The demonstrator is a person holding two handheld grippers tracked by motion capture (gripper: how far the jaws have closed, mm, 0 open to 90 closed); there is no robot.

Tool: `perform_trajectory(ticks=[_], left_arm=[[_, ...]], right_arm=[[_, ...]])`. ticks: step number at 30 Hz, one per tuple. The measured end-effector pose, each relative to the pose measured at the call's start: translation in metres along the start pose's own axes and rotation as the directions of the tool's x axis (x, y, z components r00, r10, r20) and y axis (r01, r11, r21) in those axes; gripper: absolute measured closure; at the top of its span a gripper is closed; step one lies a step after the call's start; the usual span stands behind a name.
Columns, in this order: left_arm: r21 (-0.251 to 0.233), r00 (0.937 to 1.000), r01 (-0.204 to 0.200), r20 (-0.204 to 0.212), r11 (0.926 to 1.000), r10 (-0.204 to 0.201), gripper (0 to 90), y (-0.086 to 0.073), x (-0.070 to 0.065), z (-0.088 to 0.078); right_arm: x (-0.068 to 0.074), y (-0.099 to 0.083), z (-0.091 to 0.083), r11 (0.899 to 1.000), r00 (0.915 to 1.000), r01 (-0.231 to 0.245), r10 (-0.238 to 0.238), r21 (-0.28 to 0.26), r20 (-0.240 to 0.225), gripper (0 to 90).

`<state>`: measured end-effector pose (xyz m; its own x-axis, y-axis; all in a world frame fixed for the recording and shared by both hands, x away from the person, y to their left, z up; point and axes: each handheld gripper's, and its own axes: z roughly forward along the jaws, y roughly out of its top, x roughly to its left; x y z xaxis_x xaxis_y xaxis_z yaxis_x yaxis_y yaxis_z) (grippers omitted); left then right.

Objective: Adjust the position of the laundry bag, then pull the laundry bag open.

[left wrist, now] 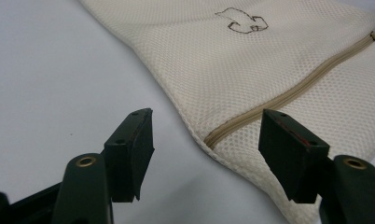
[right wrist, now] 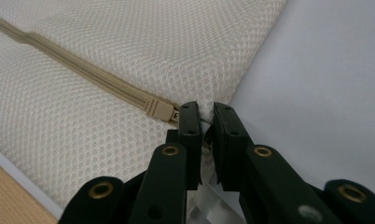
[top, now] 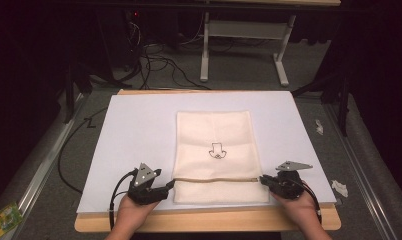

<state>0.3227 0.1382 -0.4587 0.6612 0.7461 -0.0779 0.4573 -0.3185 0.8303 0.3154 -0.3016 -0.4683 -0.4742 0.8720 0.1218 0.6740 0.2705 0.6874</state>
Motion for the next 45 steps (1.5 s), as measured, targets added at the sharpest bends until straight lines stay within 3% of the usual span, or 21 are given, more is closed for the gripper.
perform_trajectory(ticks=[7, 11, 14, 17, 21, 24, 25, 26, 31, 40, 43, 45], left_arm=[[-0.008, 0.9984, 0.041, 0.039, 0.9991, -0.041, 36.7, 0.006, -0.004, 0.004], [-0.014, 0.993, 0.069, 0.097, 0.9975, -0.067, 36.7, 0.011, -0.013, 0.013], [-0.014, 0.9887, 0.067, 0.135, 0.9976, -0.065, 36.9, 0.015, -0.025, 0.023], [0.007, 0.9818, 0.06, 0.18, 0.9982, -0.06, 38.6, 0.019, -0.043, 0.036], [0.011, 0.9662, 0.029, 0.256, 0.9995, -0.031, 41.6, 0.029, -0.071, 0.055], [-0.006, 0.9514, 0.061, 0.303, 0.9981, -0.057, 40.5, 0.036, -0.086, 0.07], [-0.003, 0.949, 0.06, 0.31, 0.9982, -0.056, 41.1, 0.037, -0.09, 0.075], [0.002, 0.9466, 0.036, 0.321, 0.9993, -0.035, 42.0, 0.041, -0.098, 0.083], [-0.01, 0.938, -0.053, 0.342, 0.9986, 0.053, 47.1, 0.055, -0.131, 0.105], [0.021, 0.9286, -0.069, 0.367, 0.9974, 0.056, 54.6, 0.069, -0.155, 0.136], [0.029, 0.9321, -0.07, 0.358, 0.9971, 0.056, 55.8, 0.07, -0.157, 0.141], [0.036, 0.9307, -0.057, 0.364, 0.9977, 0.04, 57.6, 0.071, -0.157, 0.145]], right_arm=[[0.002, 0.001, -0.006, 0.999, 0.9996, 0.026, -0.026, -0.041, 0.01, 84.6], [0.004, 0.003, -0.012, 0.996, 0.9992, 0.04, -0.04, -0.076, 0.009, 84.5], [0.005, 0.004, -0.015, 0.995, 0.9992, 0.04, -0.039, -0.093, 0.008, 84.5], [0.005, 0.004, -0.016, 0.994, 0.9989, 0.046, -0.045, -0.101, 0.012, 84.6], [0.005, 0.006, -0.015, 0.993, 0.9977, 0.067, -0.065, -0.097, 0.019, 84.6], [0.006, 0.006, -0.016, 0.993, 0.9973, 0.071, -0.069, -0.097, 0.022, 84.6], [0.007, 0.005, -0.016, 0.993, 0.9979, 0.063, -0.061, -0.098, 0.021, 84.6], [0.007, 0.005, -0.016, 0.993, 0.9976, 0.067, -0.065, -0.1, 0.024, 84.6], [0.007, 0.005, -0.018, 0.992, 0.9972, 0.073, -0.07, -0.104, 0.024, 84.6], [0.007, 0.005, -0.02, 0.99, 0.9969, 0.078, -0.077, -0.117, 0.016, 84.5], [0.007, 0.005, -0.022, 0.989, 0.9971, 0.076, -0.075, -0.126, 0.013, 84.5], [0.007, 0.006, -0.023, 0.989, 0.9976, 0.069, -0.068, -0.129, 0.011, 84.6]])
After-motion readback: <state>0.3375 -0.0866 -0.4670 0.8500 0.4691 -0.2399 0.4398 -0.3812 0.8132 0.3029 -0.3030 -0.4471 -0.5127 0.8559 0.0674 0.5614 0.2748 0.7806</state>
